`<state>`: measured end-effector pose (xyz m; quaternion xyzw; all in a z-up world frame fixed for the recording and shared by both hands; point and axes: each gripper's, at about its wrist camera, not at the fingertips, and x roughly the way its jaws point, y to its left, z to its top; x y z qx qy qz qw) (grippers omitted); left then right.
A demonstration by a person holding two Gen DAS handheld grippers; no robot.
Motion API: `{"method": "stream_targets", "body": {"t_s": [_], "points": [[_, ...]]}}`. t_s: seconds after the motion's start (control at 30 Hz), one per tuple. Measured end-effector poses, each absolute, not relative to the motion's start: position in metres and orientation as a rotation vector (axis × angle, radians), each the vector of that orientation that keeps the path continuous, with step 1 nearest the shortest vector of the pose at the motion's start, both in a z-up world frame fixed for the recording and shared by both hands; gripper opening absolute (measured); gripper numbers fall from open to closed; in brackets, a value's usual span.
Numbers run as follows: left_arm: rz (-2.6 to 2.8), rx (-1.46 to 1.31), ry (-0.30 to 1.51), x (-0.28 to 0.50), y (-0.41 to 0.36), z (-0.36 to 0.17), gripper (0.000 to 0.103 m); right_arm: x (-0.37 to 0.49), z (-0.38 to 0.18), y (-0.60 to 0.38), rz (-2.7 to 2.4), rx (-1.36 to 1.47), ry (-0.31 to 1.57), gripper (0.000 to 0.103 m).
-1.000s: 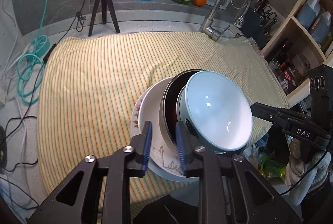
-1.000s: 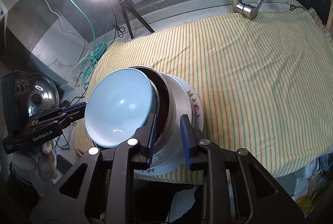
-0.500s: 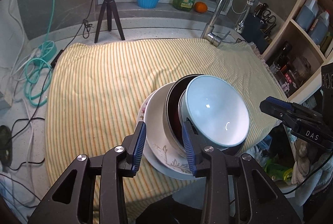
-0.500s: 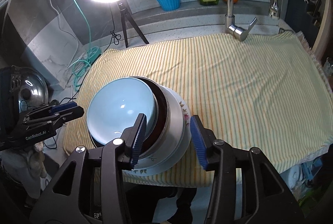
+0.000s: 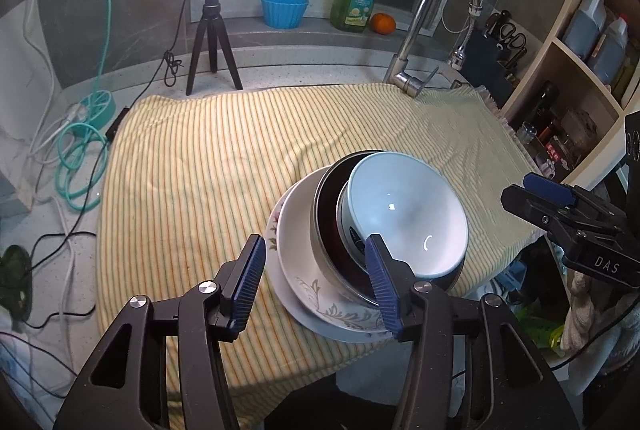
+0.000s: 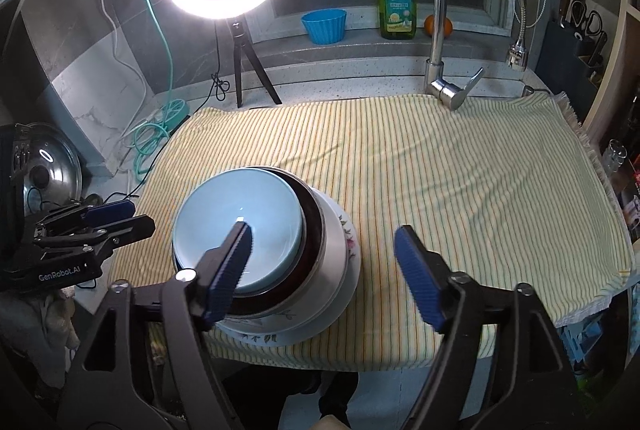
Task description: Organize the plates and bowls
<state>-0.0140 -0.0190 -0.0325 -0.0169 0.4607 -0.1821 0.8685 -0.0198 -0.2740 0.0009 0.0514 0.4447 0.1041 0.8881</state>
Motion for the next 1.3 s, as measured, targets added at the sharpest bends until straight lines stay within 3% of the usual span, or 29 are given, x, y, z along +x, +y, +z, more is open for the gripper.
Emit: {"method": "stream_targets", "body": {"t_s": [0.03,0.13,0.2,1.3], "points": [[-0.382,-0.031,0.964,-0.014,-0.020,-0.032,0.051,-0.020,0.001,-0.274,0.215,0.105,0.919,0.082],[-0.375,-0.026,0.958,-0.016,-0.022,-0.031,0.067,-0.021,0.003,-0.274,0.216,0.105,0.915,0.083],[-0.366,-0.032,0.949,-0.017,-0.021,-0.030,0.073,-0.021,0.003,-0.274,0.216,0.101,0.911,0.090],[-0.366,-0.034,0.938,-0.018,-0.023,-0.021,0.073,-0.022,0.014,-0.268,0.229,0.084,0.874,0.092]]}}
